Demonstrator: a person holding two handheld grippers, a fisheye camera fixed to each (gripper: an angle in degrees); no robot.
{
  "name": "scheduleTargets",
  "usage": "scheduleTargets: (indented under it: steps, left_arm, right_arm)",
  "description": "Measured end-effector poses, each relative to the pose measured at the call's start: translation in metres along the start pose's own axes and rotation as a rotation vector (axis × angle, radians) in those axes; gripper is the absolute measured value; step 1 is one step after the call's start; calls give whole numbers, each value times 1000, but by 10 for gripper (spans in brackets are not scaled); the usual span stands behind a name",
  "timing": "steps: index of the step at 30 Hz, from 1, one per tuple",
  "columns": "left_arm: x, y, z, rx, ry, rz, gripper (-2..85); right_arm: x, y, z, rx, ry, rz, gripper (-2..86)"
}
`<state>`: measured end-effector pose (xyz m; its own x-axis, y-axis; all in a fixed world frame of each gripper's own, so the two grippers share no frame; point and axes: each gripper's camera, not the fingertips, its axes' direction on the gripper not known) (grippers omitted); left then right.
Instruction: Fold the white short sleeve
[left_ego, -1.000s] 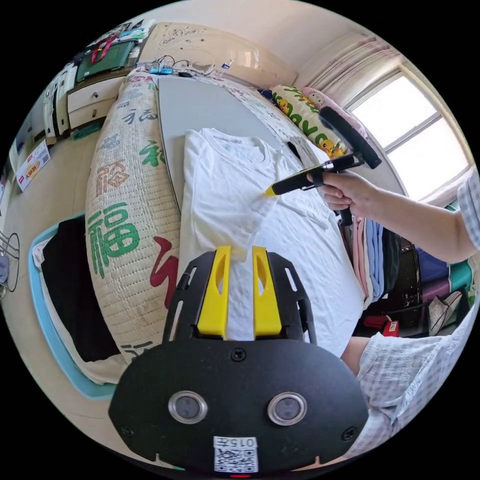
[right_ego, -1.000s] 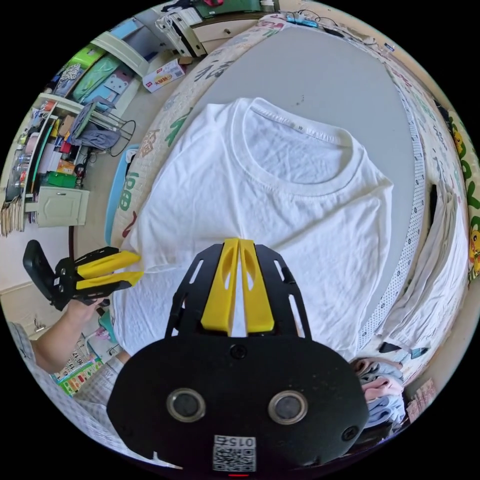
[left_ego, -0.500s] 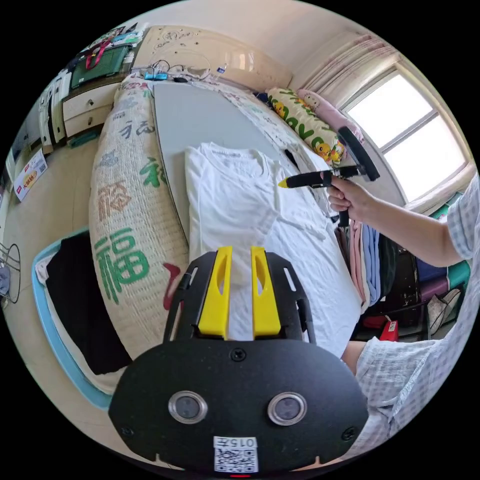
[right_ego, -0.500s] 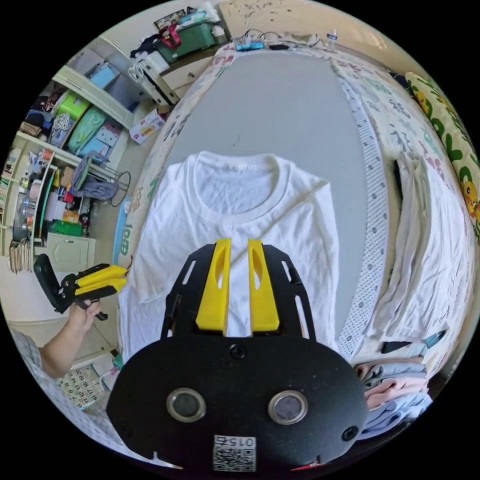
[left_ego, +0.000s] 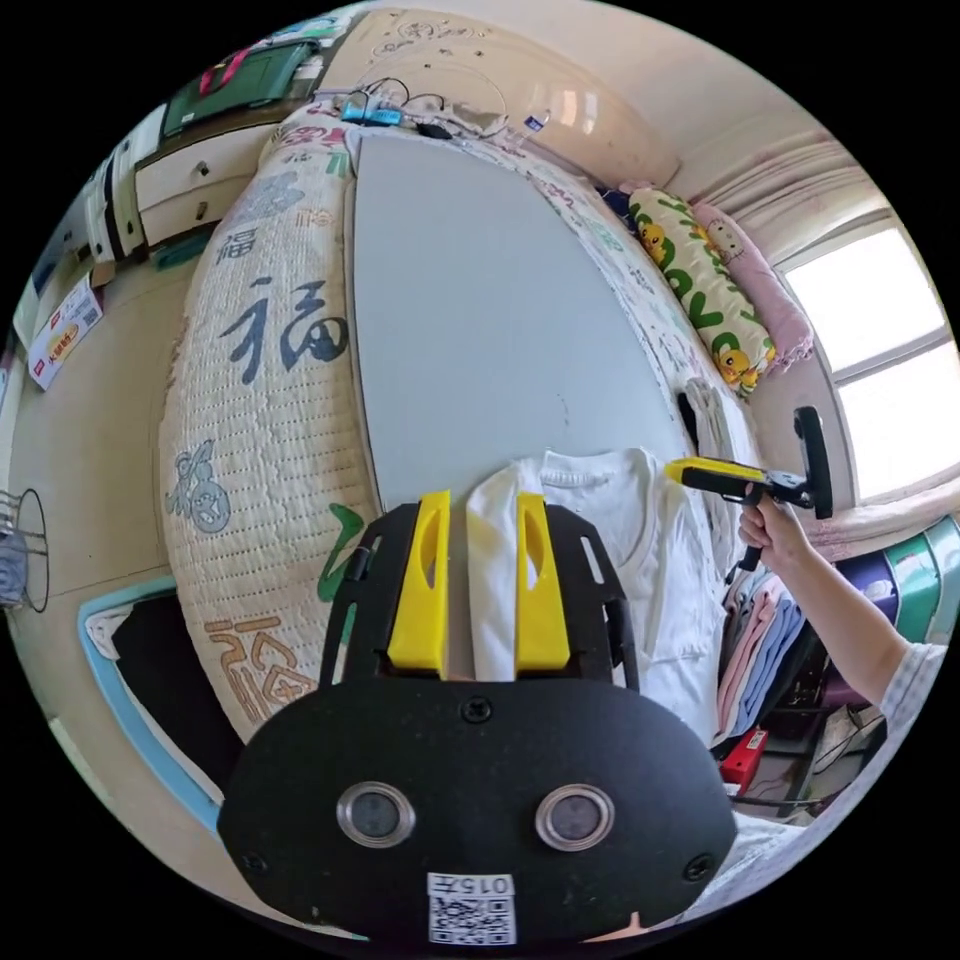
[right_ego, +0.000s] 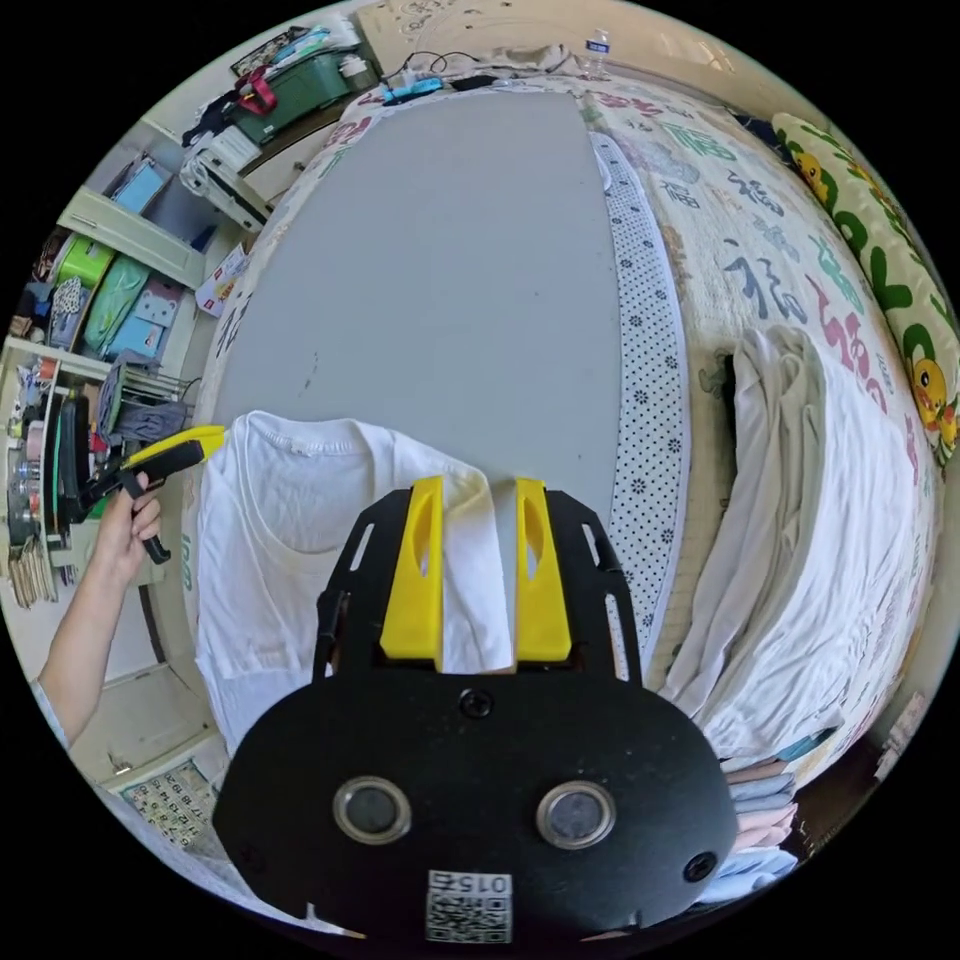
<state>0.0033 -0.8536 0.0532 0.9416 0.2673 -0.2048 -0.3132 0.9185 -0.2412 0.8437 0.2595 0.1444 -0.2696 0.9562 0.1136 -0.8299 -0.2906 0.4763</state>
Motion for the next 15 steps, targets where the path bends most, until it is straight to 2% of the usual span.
scheduleTargets:
  steps: [7,15]
  left_arm:
    - [3,-4,13,-51,-22,72,8]
    - [17,-1,-18,50,-34,124,-4]
  right_arm:
    - [9,21,55,-21,-20,-72,35]
    - [23,59,46,107,-69,-66,9]
